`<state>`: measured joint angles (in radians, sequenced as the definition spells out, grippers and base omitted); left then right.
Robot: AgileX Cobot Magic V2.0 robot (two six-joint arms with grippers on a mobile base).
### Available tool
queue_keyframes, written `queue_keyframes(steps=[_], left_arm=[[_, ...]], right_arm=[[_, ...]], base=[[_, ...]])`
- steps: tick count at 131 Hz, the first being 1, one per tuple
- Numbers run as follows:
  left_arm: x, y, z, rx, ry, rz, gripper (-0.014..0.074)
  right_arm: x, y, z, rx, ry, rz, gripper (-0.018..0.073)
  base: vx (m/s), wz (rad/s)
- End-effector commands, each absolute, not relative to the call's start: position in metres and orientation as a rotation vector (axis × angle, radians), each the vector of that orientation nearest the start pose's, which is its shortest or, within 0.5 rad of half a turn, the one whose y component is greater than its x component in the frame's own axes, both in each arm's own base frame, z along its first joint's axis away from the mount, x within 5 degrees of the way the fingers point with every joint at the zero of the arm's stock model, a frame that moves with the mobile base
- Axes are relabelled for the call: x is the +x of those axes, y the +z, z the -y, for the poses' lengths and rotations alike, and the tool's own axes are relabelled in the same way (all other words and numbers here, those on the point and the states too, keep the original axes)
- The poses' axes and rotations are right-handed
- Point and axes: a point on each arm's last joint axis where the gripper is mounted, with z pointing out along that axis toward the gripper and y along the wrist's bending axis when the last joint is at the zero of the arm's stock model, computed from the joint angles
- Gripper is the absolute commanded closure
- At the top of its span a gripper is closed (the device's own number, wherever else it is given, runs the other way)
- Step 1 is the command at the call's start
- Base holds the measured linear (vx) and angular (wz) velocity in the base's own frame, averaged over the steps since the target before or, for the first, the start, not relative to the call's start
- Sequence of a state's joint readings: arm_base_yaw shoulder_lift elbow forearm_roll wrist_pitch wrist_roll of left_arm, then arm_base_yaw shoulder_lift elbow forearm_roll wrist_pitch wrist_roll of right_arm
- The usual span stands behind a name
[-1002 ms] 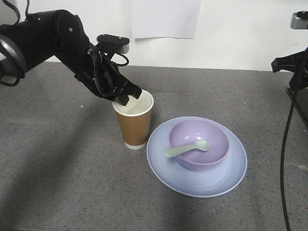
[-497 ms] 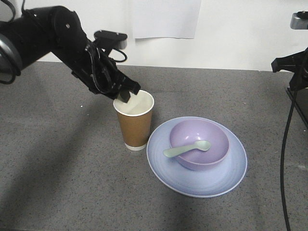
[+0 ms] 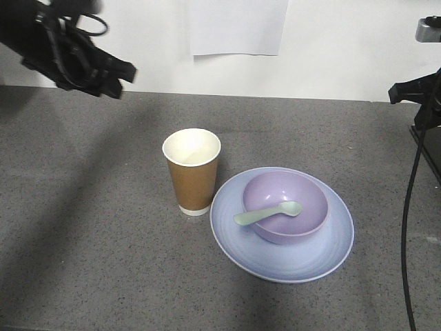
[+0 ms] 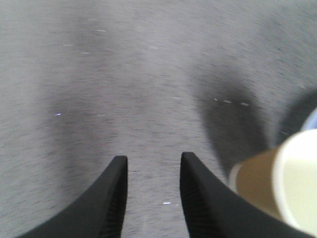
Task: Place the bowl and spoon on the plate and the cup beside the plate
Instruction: 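Open the left gripper and raise it away from the cup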
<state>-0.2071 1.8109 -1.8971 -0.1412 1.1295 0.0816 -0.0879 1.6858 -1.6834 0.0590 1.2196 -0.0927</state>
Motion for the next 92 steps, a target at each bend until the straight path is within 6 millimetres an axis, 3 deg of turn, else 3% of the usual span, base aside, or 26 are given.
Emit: queue_keyframes(steps=[1,14,27,92], left_arm=[[0.376,0.418,0.073,0.256,-0.238,-2.380,0.0367],[0.376,0.419,0.061,0.218,-0.227,-2.383,0.0456],[0.377,0.420,0.056,0.209,-0.221,-2.380,0.0607],[0.379,0.421,0.056,0.200,-0.223,-2.353,0.0604]], right_arm=[[0.347,0.386,0.027,0.002,0.010,-2.595,0.0568],[0.347,0.386,0.027,0.002,0.010,-2.595,0.0568],[0.347,0.386,0.027,0.002,0.010,-2.595,0.0568],[0.347,0.386,0.027,0.002,0.010,-2.595,0.0568]], base=[[0.00,0.00],[0.00,0.00],[0.00,0.00],[0.00,0.00]])
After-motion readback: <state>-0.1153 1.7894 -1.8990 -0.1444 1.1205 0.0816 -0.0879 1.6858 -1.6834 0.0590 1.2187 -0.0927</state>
